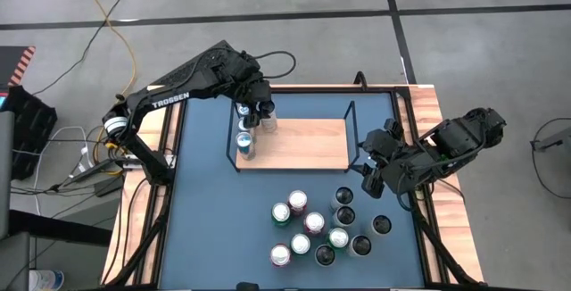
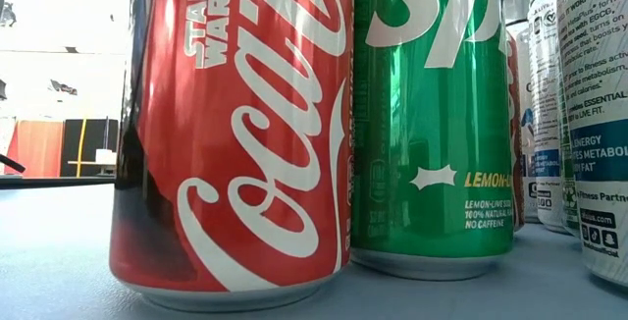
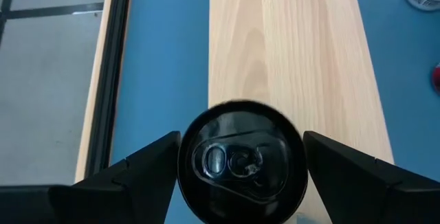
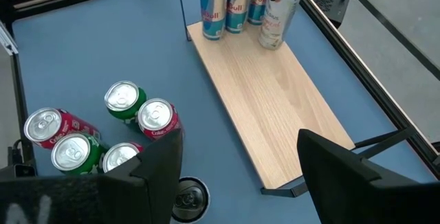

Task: Place canned beverage on shelf
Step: Put the top white and orange soda can on the shelf, then put the bottom white and orange soda can on the shelf aligned with the other white and orange soda can

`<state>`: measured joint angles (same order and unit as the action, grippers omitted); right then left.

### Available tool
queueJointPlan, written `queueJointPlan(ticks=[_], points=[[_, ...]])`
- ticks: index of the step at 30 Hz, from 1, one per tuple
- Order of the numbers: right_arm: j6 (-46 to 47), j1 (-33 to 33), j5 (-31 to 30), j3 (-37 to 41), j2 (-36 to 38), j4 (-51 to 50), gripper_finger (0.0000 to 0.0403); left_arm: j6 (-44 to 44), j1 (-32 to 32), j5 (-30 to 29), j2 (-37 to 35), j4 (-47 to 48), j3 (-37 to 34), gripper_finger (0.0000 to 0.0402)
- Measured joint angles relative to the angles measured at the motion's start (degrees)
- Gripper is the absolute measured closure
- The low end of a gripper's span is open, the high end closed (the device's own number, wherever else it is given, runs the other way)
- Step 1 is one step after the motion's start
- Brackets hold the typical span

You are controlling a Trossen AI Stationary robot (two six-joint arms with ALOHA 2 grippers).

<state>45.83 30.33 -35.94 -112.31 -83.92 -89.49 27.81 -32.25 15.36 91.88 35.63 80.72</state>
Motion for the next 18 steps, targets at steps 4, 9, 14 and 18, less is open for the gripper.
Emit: queueJointPlan(ticks=[4, 9, 14, 18], points=[[-0.9, 0.0, 0.0, 0.0, 0.0, 0.0, 0.0132, 0.0, 0.0, 0.1, 0.0, 0.0, 0.8, 0.0113], [-1.0, 0.0, 0.0, 0.0, 0.0, 0.0, 0.0132, 0.1, 0.0, 0.0, 0.0, 0.9, 2.3, 0.0113], [-1.3, 0.0, 0.0, 0.0, 0.0, 0.0, 0.0132, 0.0, 0.0, -0.1, 0.0, 1.5, 3.9, 0.0113], [-1.3, 0.0, 0.0, 0.0, 0.0, 0.0, 0.0132, -0.5, 0.0, -0.5, 0.0, 4.1, 6.9, 0.0113]])
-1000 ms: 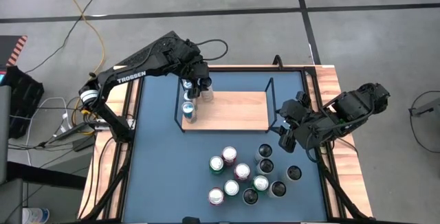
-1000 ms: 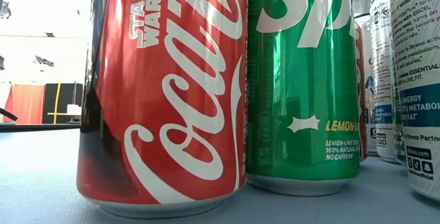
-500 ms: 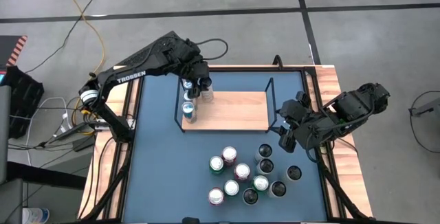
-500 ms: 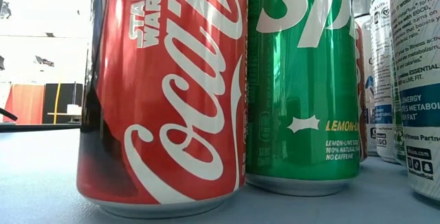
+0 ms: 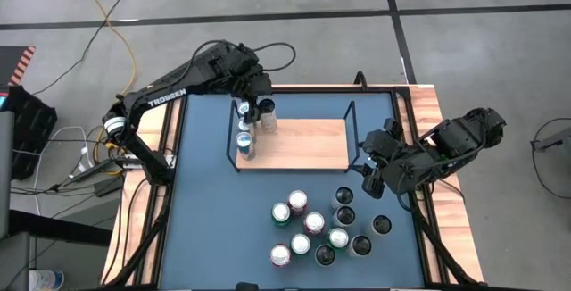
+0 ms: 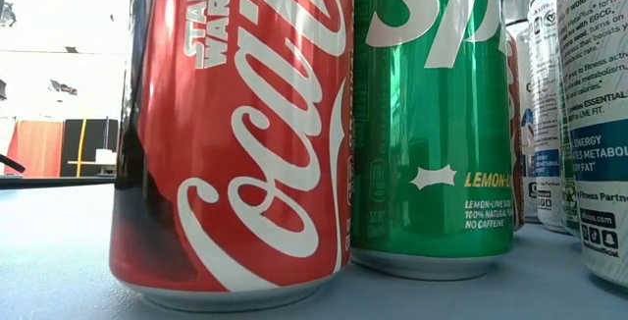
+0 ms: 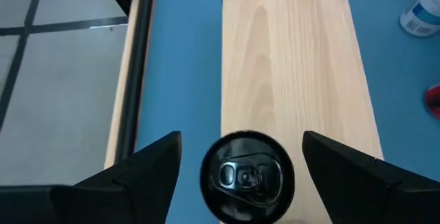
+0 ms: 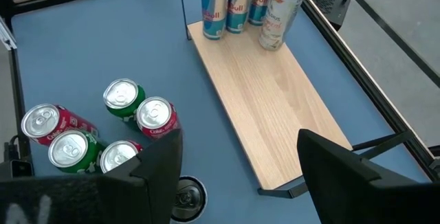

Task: Place canned beverage on shelf
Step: Put the bottom white and orange soda can on the shelf aligned with the other white and orange soda can

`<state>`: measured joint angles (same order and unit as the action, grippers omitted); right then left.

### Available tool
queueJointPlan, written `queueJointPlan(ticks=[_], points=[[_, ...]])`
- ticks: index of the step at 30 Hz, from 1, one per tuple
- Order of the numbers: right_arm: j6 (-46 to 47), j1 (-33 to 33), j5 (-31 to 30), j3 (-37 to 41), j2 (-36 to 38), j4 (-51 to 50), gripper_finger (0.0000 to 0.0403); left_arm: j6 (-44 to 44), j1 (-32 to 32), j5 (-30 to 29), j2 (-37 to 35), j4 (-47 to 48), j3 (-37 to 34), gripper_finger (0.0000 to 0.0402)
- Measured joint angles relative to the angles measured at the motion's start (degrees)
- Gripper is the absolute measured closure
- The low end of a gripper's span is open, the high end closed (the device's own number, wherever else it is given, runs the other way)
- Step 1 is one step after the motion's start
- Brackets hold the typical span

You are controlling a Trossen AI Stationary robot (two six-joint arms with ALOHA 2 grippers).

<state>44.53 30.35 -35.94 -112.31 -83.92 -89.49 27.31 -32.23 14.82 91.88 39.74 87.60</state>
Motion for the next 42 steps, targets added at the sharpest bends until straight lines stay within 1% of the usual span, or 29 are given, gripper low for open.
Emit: queueJointPlan(ticks=[2, 4, 7, 10, 14, 15, 17, 23, 26, 32, 38, 42], points=[[0.0, 0.0, 0.0, 0.0, 0.0, 0.0, 0.0132, -0.6, 0.4, 0.1, 0.0, 1.7, 2.2, 0.0113], [0.0, 0.0, 0.0, 0.0, 0.0, 0.0, 0.0132, -1.5, 1.0, 1.4, 0.0, 3.7, 5.1, 0.0113], [-0.2, 0.0, -0.1, 0.0, 0.0, 0.0, 0.0132, -5.5, 3.3, 3.4, -0.1, 6.4, 9.9, 0.0113], [-1.3, 0.1, -0.5, 0.0, 0.0, 0.0, 0.0132, -8.6, 6.7, 5.4, -0.2, 7.6, 14.1, 0.0113], [-2.0, 0.6, -1.5, 0.0, 0.6, 0.0, 0.0132, -11.9, 12.9, 8.2, -0.2, 6.4, 17.9, 0.0113], [-2.0, 0.9, -1.7, 0.0, 1.2, 0.0, 0.0132, -12.2, 14.7, 8.0, -0.3, 5.5, 18.0, 0.0113], [-1.7, 1.7, -4.1, 0.0, 2.5, 0.5, 0.0132, -12.6, 18.3, 6.5, -0.3, 4.1, 18.0, 0.0113], [-1.5, 5.8, -10.5, 0.0, 7.4, 1.6, 0.0132, -14.6, 27.3, -4.0, 1.4, -2.0, 18.0, 0.0113], [-1.5, 7.4, -11.6, 0.0, 9.4, 1.6, 0.0132, -16.5, 30.1, -7.1, 3.9, -7.7, 18.0, 0.0113], [-1.1, 7.9, -12.2, 0.0, 10.8, -0.5, 0.0132, -21.1, 33.6, -7.4, 9.7, -17.2, 17.9, 0.0113], [-2.9, 7.9, -13.3, 0.0, 11.4, -0.5, 0.0132, -19.3, 37.3, -7.7, 16.1, -25.6, 17.9, 0.0113], [-2.3, 7.8, -16.8, 0.0, 12.5, -0.5, 0.0132, -18.8, 40.0, -4.8, 19.2, -29.9, 17.9, 0.0113]])
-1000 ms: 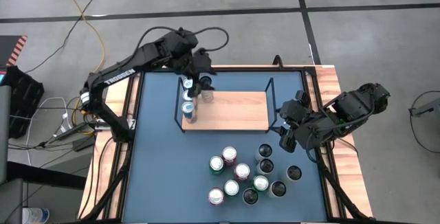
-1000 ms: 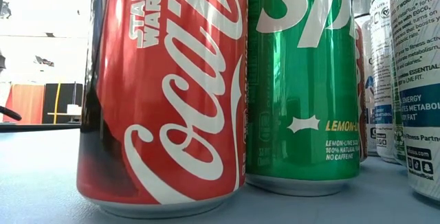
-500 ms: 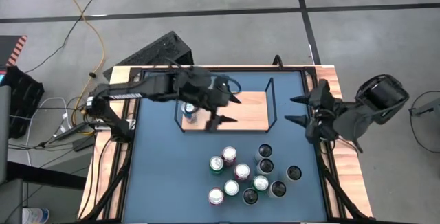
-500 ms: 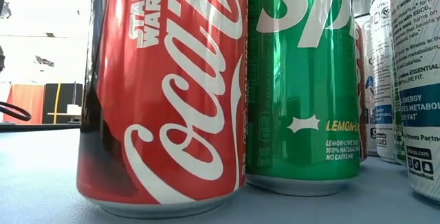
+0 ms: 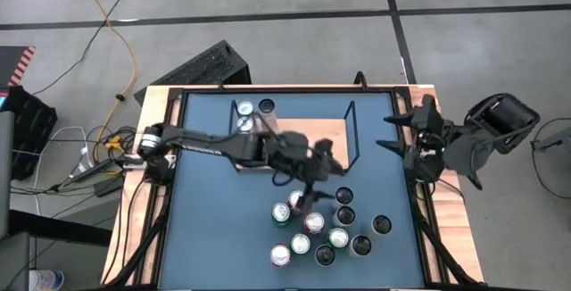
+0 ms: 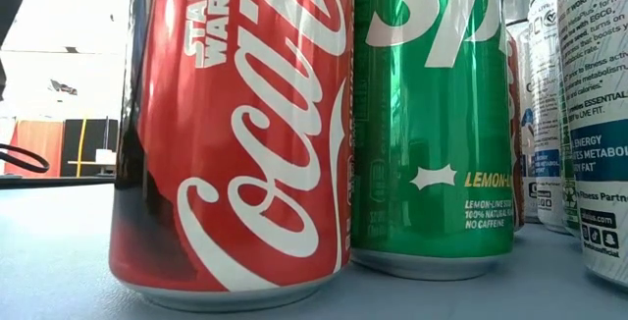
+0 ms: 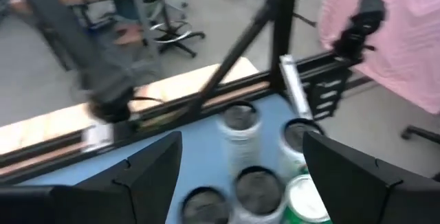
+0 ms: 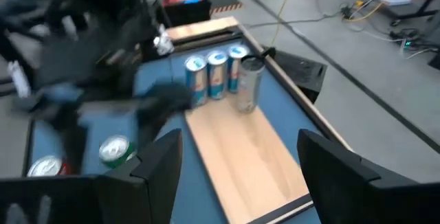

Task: Place canned beverage on shelf
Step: Put the bottom white and orange soda can on the shelf aligned with the other white and orange soda can

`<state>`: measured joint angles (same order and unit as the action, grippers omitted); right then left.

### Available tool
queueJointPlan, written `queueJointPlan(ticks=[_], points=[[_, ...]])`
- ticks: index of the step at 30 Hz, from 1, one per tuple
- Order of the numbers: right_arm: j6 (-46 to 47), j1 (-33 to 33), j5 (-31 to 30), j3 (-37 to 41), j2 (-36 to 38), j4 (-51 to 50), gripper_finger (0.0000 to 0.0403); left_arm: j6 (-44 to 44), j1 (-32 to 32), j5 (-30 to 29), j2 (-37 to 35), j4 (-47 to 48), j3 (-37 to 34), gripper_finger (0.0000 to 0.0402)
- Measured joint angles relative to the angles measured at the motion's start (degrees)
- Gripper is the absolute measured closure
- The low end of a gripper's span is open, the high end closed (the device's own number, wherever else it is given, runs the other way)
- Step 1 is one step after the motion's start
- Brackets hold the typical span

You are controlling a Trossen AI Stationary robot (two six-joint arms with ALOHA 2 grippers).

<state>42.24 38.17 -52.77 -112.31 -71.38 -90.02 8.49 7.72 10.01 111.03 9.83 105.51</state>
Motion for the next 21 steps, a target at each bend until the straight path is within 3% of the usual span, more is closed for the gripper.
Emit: queueJointPlan(ticks=[6, 11, 14, 19, 21], points=[[5.3, -0.5, -1.8, 0.1, 0.4, 0.0, 0.0132, 0.8, 4.5, 1.0, 3.4, -3.4, 0.0, 0.0113], [11.2, 1.0, 6.3, 4.1, -1.1, 0.0, 0.0132, 1.5, 8.4, 1.0, 1.0, 3.1, -0.1, 0.0116], [17.7, 4.3, 13.6, 8.9, -1.7, 0.0, 0.0132, 5.0, 10.5, -6.7, -4.9, 9.1, -0.1, 0.0123], [27.0, 11.4, 21.3, 16.6, -4.0, 0.2, 0.0132, 6.9, 12.9, -26.6, -14.6, 17.2, 0.1, 0.0129], [28.5, 12.7, 23.8, 18.1, -5.9, 0.2, 0.0132, 6.1, 13.3, -30.5, -17.6, 18.7, 0.0, 0.0129]])
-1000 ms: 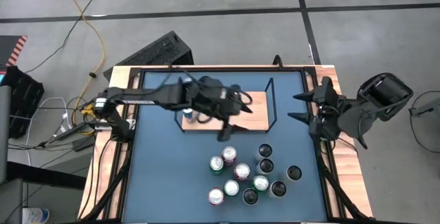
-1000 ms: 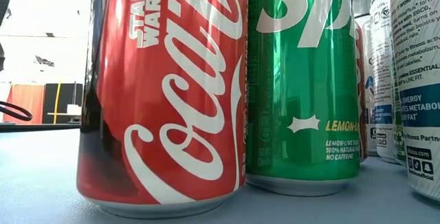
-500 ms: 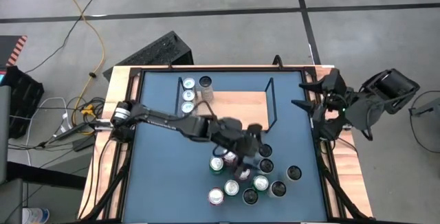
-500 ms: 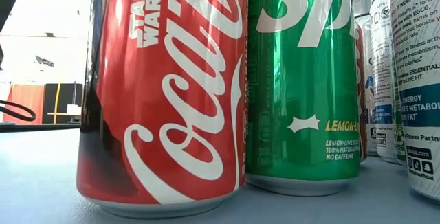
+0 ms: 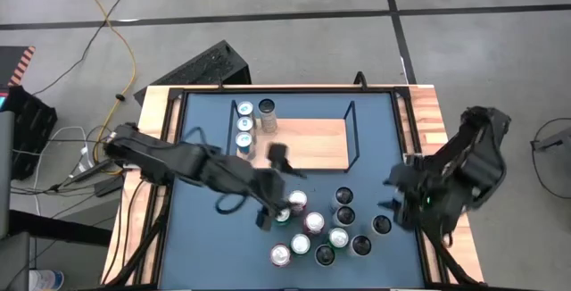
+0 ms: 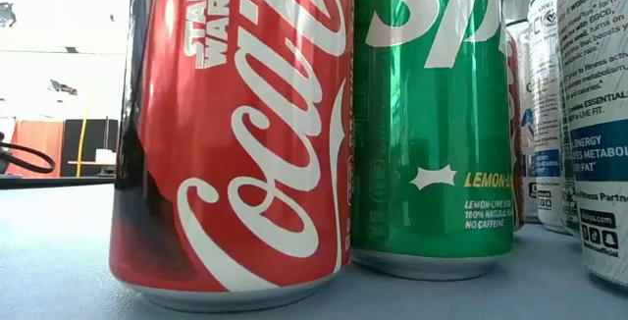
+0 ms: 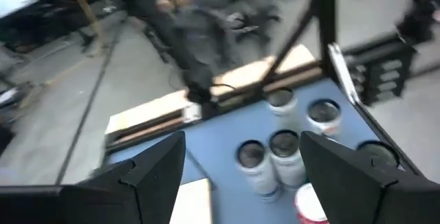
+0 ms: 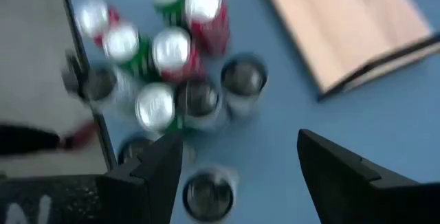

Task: Place canned beverage on shelf
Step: Put the bottom white and orange soda can on the shelf aligned with the other white and orange soda can

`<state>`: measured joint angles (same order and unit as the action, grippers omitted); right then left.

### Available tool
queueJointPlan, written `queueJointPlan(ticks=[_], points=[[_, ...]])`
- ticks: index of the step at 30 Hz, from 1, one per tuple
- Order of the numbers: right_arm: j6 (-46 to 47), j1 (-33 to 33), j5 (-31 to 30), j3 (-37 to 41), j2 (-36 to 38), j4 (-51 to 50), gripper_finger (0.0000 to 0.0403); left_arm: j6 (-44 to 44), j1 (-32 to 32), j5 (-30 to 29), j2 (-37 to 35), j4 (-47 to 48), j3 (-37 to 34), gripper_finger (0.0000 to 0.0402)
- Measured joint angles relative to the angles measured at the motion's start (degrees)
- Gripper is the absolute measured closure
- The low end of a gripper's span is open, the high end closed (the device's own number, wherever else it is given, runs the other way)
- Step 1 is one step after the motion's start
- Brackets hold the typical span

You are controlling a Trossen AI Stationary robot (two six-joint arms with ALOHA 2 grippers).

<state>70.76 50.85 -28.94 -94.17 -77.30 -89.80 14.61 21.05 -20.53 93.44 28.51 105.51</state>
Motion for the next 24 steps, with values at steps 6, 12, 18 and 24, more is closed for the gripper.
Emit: queueJointPlan(ticks=[6, 12, 18, 24], points=[[0.7, 1.8, 5.6, -0.3, -6.5, 0.2, 0.0132, -6.9, 0.0, -2.9, -7.5, 3.4, 0.1, 0.0129], [1.2, 1.8, 12.0, -0.2, -12.9, 0.7, 0.0132, -10.8, 0.0, -5.0, -10.3, 7.6, 0.0, 0.0129], [11.8, 4.5, 7.5, -0.2, -16.4, 2.8, 0.0132, -13.7, 0.0, -5.3, -10.6, 11.5, 0.0, 0.0129], [28.8, 10.6, 0.4, -0.3, -20.5, 2.5, 0.0132, -15.4, 0.0, -4.3, -10.7, 13.7, 0.0, 0.0129]])
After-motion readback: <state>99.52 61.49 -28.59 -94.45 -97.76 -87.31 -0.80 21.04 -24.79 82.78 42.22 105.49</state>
